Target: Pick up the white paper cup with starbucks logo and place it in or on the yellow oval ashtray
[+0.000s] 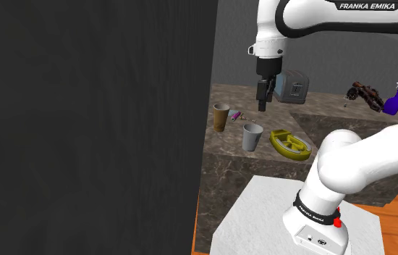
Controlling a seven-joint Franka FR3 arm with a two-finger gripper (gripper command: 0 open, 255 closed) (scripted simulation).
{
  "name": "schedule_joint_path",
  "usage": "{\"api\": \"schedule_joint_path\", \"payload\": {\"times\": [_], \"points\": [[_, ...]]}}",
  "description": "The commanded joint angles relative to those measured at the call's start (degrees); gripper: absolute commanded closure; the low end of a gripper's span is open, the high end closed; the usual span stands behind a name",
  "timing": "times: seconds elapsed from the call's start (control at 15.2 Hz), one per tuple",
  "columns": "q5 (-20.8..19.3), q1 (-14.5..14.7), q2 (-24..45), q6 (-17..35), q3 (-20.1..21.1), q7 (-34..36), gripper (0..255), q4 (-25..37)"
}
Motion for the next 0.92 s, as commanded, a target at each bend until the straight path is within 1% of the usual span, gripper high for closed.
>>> {"api": "schedule_joint_path", "payload": {"times": [0.0,0.46,0.86], "points": [[0.0,0.0,0.0,0.0,0.0,0.0,0,0.0],[-4.5,-2.9,1.8,15.8,-3.3,-0.2,0,-10.7],[-8.7,-6.1,7.7,30.9,-6.6,0.2,0,-16.8]]}}
